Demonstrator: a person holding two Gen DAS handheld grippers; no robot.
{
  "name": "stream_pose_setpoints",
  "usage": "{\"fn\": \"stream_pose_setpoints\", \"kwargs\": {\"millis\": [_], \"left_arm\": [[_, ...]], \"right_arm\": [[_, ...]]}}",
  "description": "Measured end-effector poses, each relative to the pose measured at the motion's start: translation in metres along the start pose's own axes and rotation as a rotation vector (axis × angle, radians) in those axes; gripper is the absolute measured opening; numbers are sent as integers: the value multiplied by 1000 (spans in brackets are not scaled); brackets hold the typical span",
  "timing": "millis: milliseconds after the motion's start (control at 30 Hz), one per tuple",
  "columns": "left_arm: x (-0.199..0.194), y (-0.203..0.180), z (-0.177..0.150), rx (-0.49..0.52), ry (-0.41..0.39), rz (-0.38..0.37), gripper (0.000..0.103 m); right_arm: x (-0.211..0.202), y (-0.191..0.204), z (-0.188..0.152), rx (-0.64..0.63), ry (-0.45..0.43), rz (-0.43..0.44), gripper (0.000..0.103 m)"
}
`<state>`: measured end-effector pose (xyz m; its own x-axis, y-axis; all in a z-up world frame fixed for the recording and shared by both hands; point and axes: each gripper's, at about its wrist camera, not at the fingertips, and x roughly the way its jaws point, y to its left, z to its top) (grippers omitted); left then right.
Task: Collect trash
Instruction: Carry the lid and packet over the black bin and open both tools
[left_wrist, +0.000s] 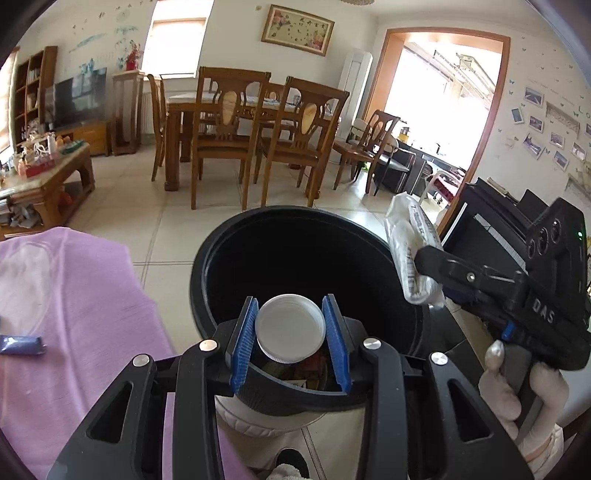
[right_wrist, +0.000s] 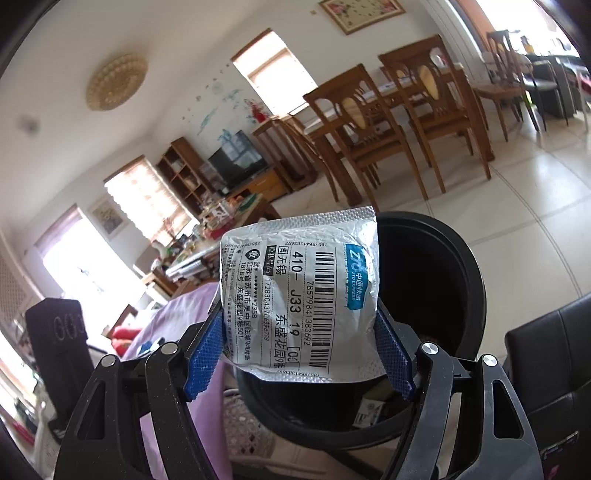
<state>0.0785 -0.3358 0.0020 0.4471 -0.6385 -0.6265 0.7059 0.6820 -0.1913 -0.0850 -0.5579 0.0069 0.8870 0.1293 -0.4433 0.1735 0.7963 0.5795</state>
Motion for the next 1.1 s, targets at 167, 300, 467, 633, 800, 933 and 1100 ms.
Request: {"fn": "stream_pose_setpoints", "kwargs": {"millis": [167, 300, 467, 633, 800, 933, 1100], "left_arm": [[27, -3, 1, 9, 47, 14, 36], [40, -4, 2, 11, 63, 21, 36], [42, -8, -2, 31, 67, 29, 37], [41, -20, -5, 54, 62, 35, 37], [40, -19, -6, 58, 69, 30, 37], [40, -19, -3, 67, 65, 40, 37], [41, -26, -4, 86, 59, 55, 37]], "right_arm": [[18, -12, -1, 43, 12, -6, 74], [25, -14, -3, 50, 11, -15, 74], [30, -11, -5, 37, 6, -30, 74], [33, -12, -5, 41, 7, -34, 74], [35, -9, -9, 44, 11, -39, 74], [37, -12, -12, 56, 13, -40, 74], [38, -14, -15, 53, 19, -40, 74]]}}
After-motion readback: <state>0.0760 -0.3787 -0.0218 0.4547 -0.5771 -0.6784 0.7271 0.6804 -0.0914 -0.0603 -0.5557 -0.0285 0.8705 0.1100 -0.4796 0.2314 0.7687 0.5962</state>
